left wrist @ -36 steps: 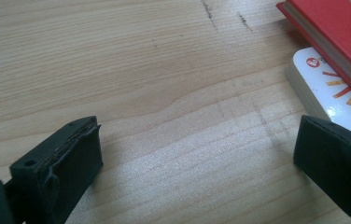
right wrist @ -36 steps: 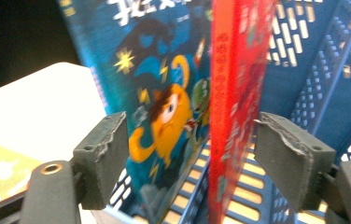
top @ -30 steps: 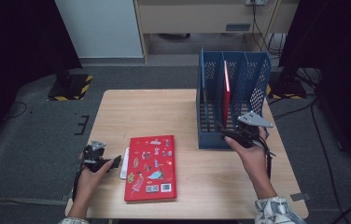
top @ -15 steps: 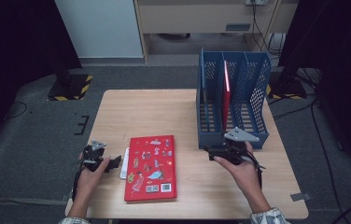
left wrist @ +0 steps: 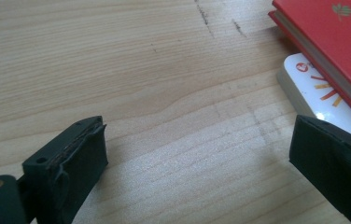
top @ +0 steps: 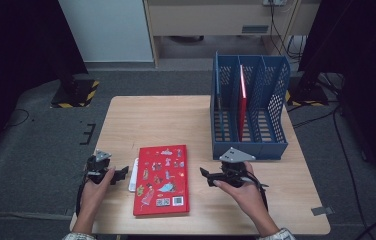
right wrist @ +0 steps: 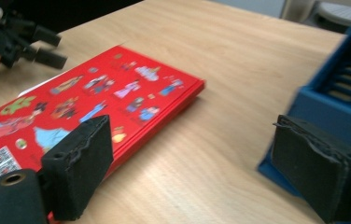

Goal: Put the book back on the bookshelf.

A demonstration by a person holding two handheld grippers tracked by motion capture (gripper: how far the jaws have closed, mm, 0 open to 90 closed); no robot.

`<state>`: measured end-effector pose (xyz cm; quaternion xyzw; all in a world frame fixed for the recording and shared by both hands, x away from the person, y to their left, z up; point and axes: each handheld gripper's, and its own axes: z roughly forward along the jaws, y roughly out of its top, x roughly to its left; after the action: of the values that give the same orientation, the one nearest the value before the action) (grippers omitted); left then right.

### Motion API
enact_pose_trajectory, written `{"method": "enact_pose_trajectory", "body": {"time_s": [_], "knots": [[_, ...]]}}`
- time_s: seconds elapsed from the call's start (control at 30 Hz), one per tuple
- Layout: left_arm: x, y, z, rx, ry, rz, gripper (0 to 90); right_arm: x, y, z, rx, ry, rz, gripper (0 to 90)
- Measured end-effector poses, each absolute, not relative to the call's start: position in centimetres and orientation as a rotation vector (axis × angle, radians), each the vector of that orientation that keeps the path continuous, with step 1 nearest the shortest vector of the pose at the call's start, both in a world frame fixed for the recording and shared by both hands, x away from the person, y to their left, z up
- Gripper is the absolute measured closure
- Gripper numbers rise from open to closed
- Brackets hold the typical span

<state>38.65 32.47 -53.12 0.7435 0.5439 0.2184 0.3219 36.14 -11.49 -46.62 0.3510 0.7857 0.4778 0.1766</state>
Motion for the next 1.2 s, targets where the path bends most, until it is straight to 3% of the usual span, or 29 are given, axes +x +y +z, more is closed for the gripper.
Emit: {"method": "enact_pose_trajectory", "body": {"time_s": [0.3, 1.2], "knots": [[38.0, 32.0, -52.4, 1.930, 1.392, 0.546, 4.0, 35.3, -8.9, -48.1, 0.933, 2.324, 1.335, 16.8], [36.9, 28.1, -50.7, 1.992, 1.231, 0.513, 4.4, 34.4, -6.4, -50.4, 0.904, 2.456, 1.302, 12.0]]}}
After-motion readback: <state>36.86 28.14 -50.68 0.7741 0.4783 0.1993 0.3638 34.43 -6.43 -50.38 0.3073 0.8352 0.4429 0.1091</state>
